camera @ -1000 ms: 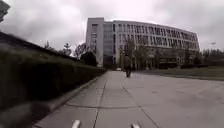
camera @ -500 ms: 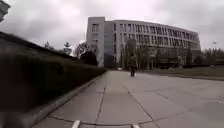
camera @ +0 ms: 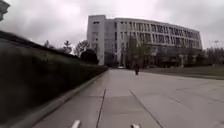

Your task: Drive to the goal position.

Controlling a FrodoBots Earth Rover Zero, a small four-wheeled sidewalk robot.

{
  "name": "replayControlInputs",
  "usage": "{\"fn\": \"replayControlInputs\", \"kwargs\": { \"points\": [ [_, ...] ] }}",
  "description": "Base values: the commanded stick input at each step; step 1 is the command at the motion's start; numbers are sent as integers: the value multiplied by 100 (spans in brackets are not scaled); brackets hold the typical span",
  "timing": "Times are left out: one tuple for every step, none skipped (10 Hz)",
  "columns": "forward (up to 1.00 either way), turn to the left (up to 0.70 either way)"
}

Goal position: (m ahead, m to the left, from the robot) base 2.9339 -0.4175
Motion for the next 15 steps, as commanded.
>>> {"fn": "replayControlInputs", "kwargs": {
  "points": [
    [100, 0],
    [100, 0],
    [100, 0],
    [100, 0],
    [100, 0],
    [100, 0],
    [100, 0],
    [100, 0],
    [100, 0],
    [100, 0],
    [100, 0],
    [100, 0],
    [100, 0],
    [100, 0],
    [100, 0]
  ]
}}
